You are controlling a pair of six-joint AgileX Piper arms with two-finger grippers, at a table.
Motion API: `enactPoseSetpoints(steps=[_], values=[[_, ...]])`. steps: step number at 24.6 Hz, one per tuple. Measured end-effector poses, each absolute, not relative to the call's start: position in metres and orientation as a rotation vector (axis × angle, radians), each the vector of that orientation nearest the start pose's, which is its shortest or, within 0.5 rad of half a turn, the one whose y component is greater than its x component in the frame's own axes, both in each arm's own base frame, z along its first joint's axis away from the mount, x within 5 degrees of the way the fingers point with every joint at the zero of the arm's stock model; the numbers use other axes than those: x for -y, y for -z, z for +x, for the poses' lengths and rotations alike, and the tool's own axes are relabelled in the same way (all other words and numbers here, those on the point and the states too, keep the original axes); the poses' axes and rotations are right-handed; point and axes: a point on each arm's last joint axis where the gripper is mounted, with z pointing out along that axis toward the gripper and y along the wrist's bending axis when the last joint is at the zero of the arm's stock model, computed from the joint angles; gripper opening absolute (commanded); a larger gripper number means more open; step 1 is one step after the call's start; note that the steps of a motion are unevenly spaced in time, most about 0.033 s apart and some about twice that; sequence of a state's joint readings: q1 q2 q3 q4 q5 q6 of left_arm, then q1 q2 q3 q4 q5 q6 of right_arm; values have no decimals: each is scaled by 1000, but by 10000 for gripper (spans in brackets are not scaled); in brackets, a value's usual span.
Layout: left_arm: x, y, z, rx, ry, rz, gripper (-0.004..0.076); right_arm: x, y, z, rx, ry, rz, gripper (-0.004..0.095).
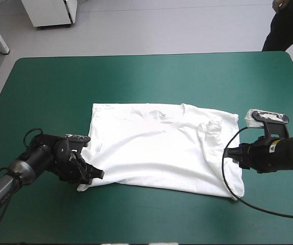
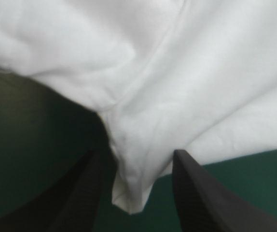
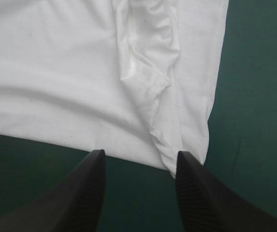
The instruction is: Fold the cloth
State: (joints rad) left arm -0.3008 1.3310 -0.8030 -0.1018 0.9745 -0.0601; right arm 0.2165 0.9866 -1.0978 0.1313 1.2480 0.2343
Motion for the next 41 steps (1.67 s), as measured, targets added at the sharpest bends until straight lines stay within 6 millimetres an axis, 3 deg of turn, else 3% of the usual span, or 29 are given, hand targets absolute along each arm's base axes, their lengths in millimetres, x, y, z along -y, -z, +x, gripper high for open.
enactPoseSetpoints(steps=[3, 9, 10, 13, 18, 27, 32, 41], values=[[83, -220, 212, -2998, 127, 299, 337, -46, -373, 157, -2644, -333, 35, 443], [81, -207, 207, -3001, 87, 242, 312, -46, -373, 157, -2644, -329, 35, 444], [81, -204, 204, -2994, 96, 230, 279, -46, -372, 157, -2645, -324, 35, 442], [80, -201, 200, -2974, 117, 208, -18, -44, -371, 157, -2645, -299, 33, 442], [82, -200, 198, -2961, 162, 171, -22, -42, -350, 159, -2720, -247, 37, 445], [82, -200, 198, -2960, 166, 164, -22, -44, -279, 179, -2882, -159, 51, 446], [82, -200, 198, -2960, 167, 163, -22, -44, -250, 178, -2937, -142, 60, 446], [82, -200, 198, -2960, 167, 163, -22, -45, -219, 169, -2942, -206, 121, 444]])
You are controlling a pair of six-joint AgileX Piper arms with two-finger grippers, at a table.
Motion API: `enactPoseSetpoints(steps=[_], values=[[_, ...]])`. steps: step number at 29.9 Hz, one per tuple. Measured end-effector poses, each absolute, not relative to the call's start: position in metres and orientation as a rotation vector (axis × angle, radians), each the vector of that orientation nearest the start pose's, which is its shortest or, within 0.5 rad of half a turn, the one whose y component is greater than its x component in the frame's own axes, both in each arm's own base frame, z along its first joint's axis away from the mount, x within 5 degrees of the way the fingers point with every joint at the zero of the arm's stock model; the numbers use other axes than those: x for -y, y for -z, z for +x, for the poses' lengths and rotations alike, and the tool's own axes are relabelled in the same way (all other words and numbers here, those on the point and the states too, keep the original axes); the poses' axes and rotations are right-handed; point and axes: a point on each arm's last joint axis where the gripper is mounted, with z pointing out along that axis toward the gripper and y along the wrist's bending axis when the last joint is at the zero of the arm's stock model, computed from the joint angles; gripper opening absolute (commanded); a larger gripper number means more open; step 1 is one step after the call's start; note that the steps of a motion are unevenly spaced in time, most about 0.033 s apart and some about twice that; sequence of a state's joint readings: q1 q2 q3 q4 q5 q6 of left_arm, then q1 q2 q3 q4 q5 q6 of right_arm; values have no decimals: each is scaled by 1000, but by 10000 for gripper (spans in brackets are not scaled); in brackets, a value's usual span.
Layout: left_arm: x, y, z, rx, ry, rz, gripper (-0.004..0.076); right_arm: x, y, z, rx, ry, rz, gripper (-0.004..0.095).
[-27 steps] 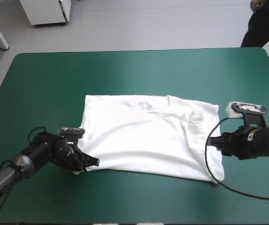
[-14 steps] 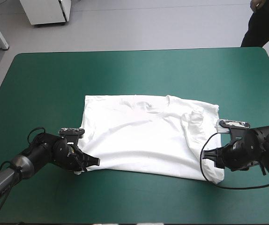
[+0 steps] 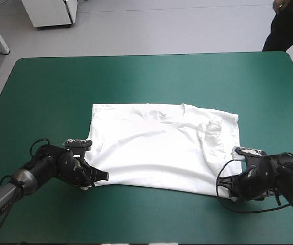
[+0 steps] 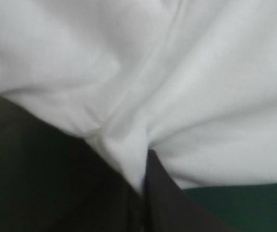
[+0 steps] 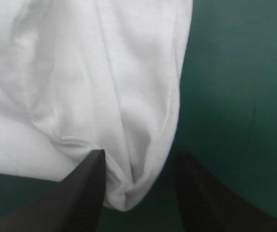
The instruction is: Fold the cloth
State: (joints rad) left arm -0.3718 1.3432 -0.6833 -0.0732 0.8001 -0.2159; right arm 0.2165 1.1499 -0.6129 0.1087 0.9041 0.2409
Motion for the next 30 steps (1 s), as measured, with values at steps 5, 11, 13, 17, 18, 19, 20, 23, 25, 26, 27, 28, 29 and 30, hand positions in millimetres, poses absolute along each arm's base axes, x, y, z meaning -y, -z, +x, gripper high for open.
enactPoseSetpoints(steps=[5, 11, 13, 17, 18, 19, 20, 23, 25, 26, 27, 28, 29, 30], values=[[82, -200, 198, -2959, 167, 163, -22, -46, -210, 167, -2941, -230, 146, 437], [82, -200, 198, -2958, 168, 163, -22, -46, -206, 170, -2979, -210, 143, 13], [82, -200, 198, -2958, 168, 163, -22, -48, -205, 171, -2982, -237, 164, -6], [83, -202, 200, -2963, 165, 172, -22, -50, -205, 172, -2985, -273, 188, -14], [83, -202, 200, -2969, 161, 181, -22, -50, -206, 172, -2987, -272, 187, -14], [84, -204, 202, -2975, 158, 186, -22, -50, -207, 172, -2990, -272, 186, -14], [84, -206, 203, -2979, 155, 193, -22, -51, -208, 173, -2994, -272, 185, -14], [85, -214, 207, -3000, 124, 232, -22, -52, -215, 177, -2999, -274, 176, -15], [84, -225, 209, -3012, 93, 283, -22, -53, -223, 179, -2996, -280, 167, -15], [85, -233, 211, -3002, 87, 303, -22, -53, -231, 181, -2977, -288, 160, -15], [85, -242, 214, -2986, 81, 316, -22, -54, -239, 184, -2955, -298, 152, -15], [85, -249, 216, -2972, 81, 321, -22, -55, -248, 188, -2929, -306, 143, -15], [86, -257, 218, -2953, 83, 327, -22, -56, -256, 191, -2909, -313, 134, -15], [87, -265, 221, -2933, 86, 328, -22, -57, -264, 193, -2890, -320, 126, -15]])
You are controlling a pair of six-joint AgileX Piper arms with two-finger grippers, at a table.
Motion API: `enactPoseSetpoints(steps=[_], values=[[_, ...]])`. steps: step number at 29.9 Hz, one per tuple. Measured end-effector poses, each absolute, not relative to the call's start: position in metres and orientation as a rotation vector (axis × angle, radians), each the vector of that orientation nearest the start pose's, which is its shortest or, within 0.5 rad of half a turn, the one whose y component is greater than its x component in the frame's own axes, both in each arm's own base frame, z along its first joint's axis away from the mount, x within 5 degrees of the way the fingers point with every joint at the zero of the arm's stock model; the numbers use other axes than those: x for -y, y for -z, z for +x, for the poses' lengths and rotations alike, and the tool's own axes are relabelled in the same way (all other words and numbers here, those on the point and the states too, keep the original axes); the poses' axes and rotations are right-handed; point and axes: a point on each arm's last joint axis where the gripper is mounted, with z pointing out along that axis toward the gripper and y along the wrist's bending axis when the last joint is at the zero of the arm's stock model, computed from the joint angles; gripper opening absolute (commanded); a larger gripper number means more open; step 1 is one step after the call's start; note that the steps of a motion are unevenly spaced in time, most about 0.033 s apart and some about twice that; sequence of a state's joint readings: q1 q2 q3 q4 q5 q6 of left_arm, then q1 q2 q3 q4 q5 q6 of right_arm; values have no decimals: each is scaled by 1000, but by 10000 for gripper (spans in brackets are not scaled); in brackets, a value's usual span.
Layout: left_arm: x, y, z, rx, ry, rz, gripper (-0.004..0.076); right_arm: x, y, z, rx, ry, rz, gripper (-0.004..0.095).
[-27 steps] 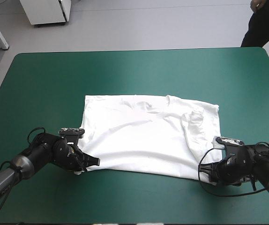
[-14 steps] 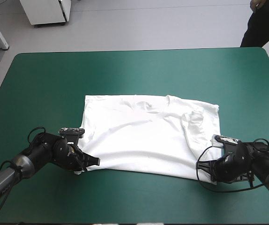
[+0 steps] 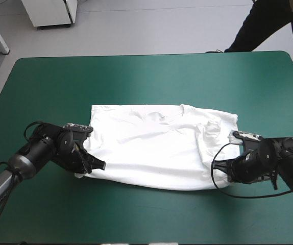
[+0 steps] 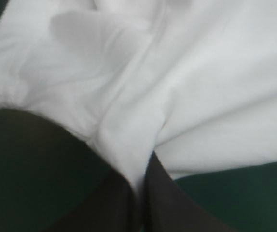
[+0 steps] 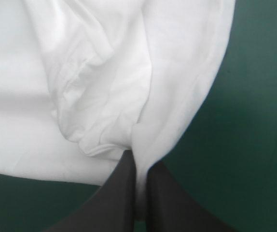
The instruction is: Fold the cloth
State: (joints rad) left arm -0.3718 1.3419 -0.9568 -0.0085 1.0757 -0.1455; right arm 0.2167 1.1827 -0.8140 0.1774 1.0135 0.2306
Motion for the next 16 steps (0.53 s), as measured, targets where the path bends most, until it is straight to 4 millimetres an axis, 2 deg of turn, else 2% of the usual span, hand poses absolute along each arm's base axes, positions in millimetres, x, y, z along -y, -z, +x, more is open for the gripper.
enactPoseSetpoints(steps=[9, 12, 16], values=[[93, -319, 241, -2741, 112, 380, -22, -59, -326, 213, -2701, -328, 61, -15], [93, -329, 248, -2658, 88, 389, -22, -57, -346, 219, -2612, -293, 39, -15], [93, -339, 262, -2568, 40, 395, -22, -54, -361, 229, -2545, -238, 19, -17]])
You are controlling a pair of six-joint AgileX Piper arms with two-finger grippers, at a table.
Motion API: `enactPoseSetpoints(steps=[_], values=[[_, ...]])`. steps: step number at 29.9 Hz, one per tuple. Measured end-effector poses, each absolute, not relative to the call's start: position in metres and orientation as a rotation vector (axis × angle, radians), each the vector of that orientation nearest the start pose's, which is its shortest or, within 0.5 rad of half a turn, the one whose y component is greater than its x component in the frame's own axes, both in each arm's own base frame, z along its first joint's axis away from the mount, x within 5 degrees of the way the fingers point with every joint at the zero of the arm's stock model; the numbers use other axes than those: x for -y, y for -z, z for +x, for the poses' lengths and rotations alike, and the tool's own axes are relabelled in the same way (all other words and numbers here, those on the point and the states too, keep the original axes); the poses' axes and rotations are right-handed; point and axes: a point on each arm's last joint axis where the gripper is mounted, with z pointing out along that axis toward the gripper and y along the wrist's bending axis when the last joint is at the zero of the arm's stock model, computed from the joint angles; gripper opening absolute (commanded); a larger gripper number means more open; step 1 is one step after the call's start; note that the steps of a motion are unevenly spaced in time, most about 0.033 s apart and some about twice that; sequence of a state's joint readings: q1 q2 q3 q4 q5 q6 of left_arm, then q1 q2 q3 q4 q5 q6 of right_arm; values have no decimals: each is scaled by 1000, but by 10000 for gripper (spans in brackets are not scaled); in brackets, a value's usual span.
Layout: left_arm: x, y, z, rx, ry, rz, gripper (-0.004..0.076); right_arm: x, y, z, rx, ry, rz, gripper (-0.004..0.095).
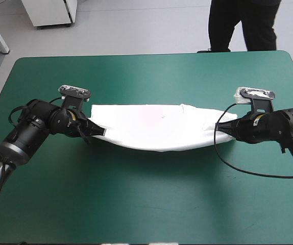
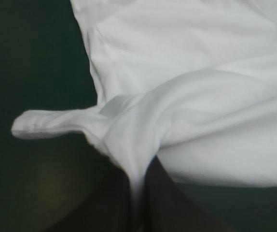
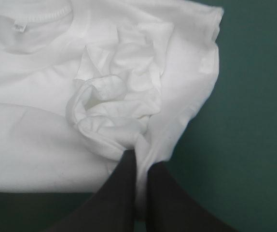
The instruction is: Fold the cloth
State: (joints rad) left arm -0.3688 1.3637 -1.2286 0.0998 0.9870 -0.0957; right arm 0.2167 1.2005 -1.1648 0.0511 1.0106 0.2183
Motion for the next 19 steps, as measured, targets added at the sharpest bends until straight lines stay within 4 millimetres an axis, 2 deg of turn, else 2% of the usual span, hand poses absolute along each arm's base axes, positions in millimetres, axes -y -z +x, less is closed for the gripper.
enactPoseSetpoints(steps=[4, 13, 19], values=[[98, -339, 284, -2525, -11, 415, -22, -56, -362, 248, -2519, -194, 7, -17], [117, -323, 349, -2504, -115, 459, -22, -62, -353, 313, -2484, -79, -18, -17], [119, -307, 392, -2507, -162, 439, -22, -60, -337, 356, -2504, -40, 7, -17]])
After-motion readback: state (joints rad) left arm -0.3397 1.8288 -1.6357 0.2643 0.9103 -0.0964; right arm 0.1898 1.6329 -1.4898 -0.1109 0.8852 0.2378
